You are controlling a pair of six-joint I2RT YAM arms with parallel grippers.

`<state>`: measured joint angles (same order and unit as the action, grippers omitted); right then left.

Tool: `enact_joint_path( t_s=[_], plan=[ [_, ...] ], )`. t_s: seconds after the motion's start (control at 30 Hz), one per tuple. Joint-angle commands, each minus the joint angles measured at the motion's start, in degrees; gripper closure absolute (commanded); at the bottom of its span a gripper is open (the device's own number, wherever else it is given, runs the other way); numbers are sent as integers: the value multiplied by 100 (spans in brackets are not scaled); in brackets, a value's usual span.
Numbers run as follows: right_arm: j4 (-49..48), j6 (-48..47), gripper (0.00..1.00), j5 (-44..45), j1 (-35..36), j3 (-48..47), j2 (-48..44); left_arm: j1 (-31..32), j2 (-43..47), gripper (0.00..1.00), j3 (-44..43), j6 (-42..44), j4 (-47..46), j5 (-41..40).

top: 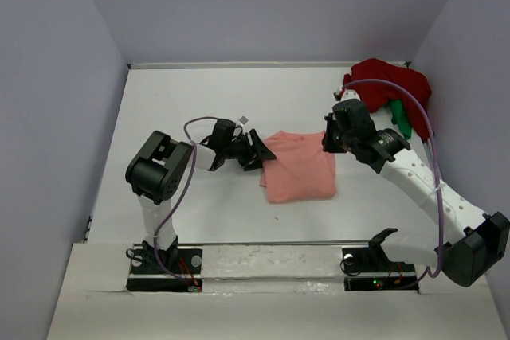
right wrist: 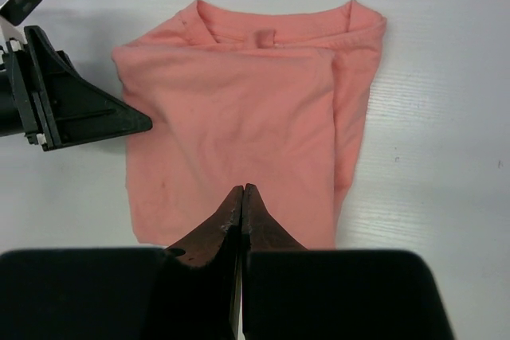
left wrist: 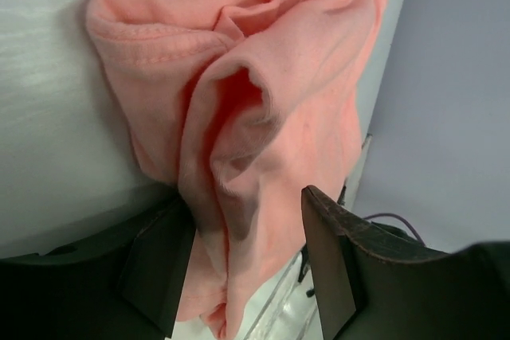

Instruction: Fold and stack the t-shirts

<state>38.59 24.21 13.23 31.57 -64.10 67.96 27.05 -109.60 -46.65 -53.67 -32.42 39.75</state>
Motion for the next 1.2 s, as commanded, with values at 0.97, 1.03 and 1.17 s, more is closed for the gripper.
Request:
enact_joint_path(
  t_s=[0.97,1.03,1.17],
  plan=[
    [-211,-100,100,-163,33,-121,-29,476,3505,27,1307,541,2602,-3720],
    [-246,-109,100,-242,33,-147,-55,564,3568,25,1422,656,2469,-3554],
    [-247,-127,100,-277,33,-191,-11,661,3376,24,1817,578,1330,-2622]
  ],
)
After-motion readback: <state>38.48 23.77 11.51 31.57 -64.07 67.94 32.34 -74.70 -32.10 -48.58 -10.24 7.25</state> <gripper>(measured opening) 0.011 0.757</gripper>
